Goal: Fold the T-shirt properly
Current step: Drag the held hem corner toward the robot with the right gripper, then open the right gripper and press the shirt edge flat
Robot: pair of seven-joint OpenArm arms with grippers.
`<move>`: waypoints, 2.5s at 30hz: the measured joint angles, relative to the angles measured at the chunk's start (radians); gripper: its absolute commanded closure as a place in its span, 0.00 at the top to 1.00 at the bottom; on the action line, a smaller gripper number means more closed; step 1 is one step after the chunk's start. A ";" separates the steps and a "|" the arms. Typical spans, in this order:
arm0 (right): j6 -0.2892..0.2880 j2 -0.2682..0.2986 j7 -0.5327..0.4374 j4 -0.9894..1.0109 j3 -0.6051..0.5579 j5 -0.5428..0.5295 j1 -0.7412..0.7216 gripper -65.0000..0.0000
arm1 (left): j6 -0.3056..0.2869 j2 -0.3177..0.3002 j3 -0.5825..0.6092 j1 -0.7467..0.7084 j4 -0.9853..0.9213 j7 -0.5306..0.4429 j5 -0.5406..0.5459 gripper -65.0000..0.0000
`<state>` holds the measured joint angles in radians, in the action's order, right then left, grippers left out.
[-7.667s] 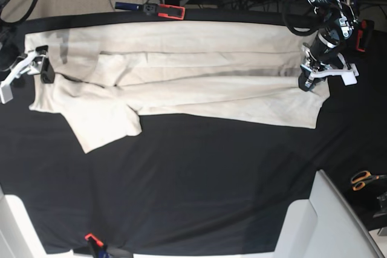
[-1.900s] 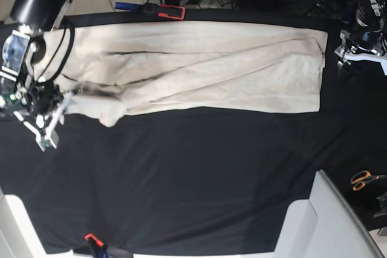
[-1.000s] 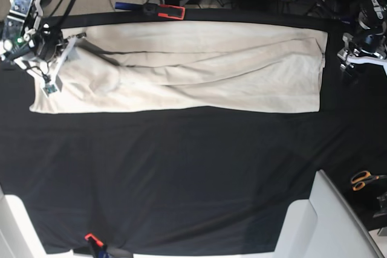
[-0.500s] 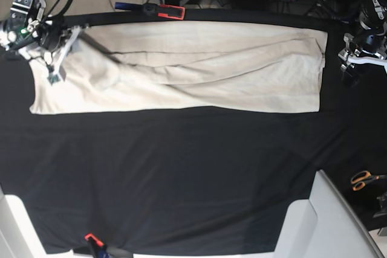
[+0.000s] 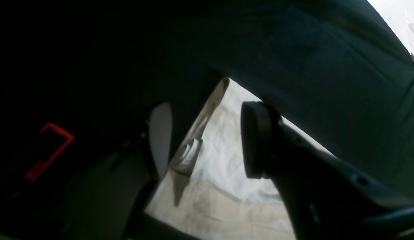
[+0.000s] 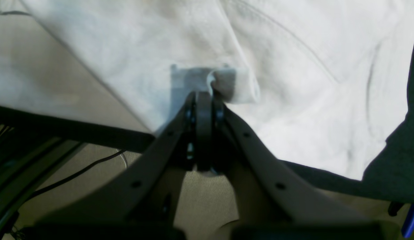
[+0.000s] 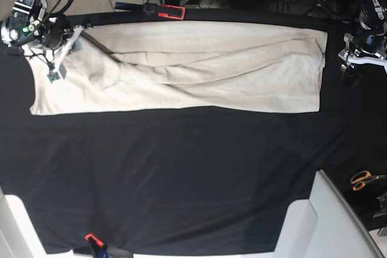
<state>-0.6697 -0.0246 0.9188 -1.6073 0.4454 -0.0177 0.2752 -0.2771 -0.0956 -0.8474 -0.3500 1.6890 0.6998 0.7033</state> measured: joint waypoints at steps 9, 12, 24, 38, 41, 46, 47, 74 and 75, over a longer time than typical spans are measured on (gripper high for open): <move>0.006 0.000 0.025 0.000 0.001 0.004 -0.006 0.48 | 0.000 -0.002 0.000 0.000 0.000 0.000 0.000 0.51; 0.018 -0.001 0.022 -0.001 0.008 0.000 -0.019 0.66 | 0.000 -0.002 0.000 0.000 0.000 0.000 0.000 0.51; 0.085 -0.003 0.053 -0.286 0.098 -0.004 0.037 0.68 | 0.000 -0.002 0.000 -0.002 0.000 0.000 0.000 0.51; 0.085 -0.036 0.087 -0.111 0.107 -0.050 0.010 0.68 | 0.000 -0.002 0.000 -0.005 0.000 0.000 0.000 0.51; 0.085 -0.036 0.064 -0.084 0.107 -0.049 0.011 0.68 | 0.000 -0.002 0.000 -0.008 0.000 0.000 0.000 0.51; 0.085 -0.037 0.050 -0.026 0.107 -0.049 0.013 0.63 | 0.000 -0.002 0.000 -0.008 0.000 0.000 0.000 0.51; 0.085 -0.037 0.051 -0.025 0.107 -0.049 0.014 0.58 | 0.000 -0.002 0.000 -0.008 0.000 0.000 0.000 0.51; 0.085 0.024 0.065 -0.025 0.101 -0.045 -0.086 0.02 | -0.003 0.000 0.000 -0.011 0.000 0.000 0.000 0.51; 0.085 0.024 0.064 -0.025 0.100 -0.045 -0.087 0.02 | -0.002 -0.001 0.000 -0.011 0.000 0.000 -0.001 0.51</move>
<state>-0.5842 -0.0006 0.9833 -1.6321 0.5457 -0.0631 0.1883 -0.2794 -0.0967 -0.8474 -0.3607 1.6890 0.6998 0.7025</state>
